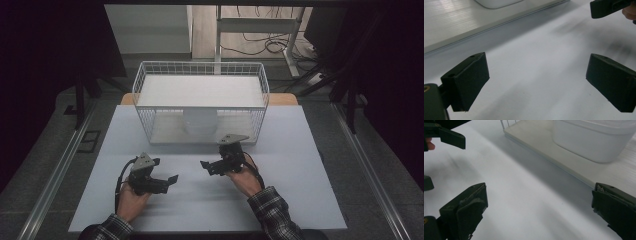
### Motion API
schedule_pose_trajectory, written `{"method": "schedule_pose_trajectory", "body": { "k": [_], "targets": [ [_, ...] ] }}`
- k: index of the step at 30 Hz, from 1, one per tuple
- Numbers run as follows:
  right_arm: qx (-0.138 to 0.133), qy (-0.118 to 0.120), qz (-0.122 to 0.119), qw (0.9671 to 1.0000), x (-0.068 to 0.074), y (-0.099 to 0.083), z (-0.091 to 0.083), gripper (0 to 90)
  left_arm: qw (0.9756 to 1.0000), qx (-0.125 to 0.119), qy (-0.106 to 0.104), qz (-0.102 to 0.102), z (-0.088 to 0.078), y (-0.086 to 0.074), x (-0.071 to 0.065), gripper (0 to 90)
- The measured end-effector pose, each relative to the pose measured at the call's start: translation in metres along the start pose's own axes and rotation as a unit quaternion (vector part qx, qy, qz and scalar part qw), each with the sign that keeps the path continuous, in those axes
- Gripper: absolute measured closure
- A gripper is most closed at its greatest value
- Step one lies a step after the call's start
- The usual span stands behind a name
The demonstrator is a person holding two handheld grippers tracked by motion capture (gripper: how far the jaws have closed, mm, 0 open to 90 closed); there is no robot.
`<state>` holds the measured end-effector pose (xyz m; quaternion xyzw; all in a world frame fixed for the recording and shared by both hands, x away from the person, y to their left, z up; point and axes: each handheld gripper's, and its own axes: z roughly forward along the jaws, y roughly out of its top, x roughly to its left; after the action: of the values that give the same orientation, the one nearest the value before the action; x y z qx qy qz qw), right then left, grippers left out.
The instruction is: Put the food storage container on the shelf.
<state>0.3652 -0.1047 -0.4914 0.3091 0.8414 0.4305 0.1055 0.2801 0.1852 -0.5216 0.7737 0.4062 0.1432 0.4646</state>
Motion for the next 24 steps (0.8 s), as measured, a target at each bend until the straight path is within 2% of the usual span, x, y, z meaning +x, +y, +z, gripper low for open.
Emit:
{"method": "schedule_pose_trajectory", "body": {
  "k": [24],
  "targets": [
    [0.002, -0.023, 0.006, 0.9997, 0.004, -0.024, -0.041, 0.0, 0.9999, 0.008, -0.008, -0.001, -0.012, -0.007, -0.009, 4.4]
  ]
}}
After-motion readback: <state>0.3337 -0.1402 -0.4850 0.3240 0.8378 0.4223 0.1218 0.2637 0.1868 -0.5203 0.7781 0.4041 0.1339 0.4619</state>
